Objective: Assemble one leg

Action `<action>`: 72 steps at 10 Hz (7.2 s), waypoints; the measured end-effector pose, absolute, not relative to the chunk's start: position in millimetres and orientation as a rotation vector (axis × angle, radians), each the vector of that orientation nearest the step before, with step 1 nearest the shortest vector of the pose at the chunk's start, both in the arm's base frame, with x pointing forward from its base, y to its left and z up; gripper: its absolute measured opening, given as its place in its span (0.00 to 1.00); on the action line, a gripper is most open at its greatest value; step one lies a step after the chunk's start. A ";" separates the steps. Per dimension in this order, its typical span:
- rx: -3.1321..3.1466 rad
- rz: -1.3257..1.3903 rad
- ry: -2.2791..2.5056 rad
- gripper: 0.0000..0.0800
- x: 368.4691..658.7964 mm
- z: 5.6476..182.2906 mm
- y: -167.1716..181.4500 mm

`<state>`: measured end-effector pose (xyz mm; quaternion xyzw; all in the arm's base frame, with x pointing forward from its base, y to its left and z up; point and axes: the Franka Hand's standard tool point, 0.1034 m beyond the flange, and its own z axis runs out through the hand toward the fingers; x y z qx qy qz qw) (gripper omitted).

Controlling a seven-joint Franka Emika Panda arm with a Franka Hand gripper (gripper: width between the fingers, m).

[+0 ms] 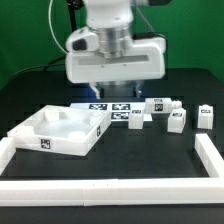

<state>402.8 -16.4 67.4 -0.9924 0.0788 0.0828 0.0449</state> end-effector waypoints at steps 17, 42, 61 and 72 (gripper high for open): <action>-3.123 0.238 0.325 0.81 406.8 41.1 -175.8; -3.180 0.112 0.126 0.07 513.8 68.1 -114.9; -3.252 -0.015 0.076 0.08 567.2 15.7 -21.3; -3.216 -0.046 -0.042 0.81 538.3 61.3 12.7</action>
Offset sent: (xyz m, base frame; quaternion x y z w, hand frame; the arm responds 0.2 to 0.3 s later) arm 0.0000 0.0000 0.0000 0.0000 0.0000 0.0000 1.0000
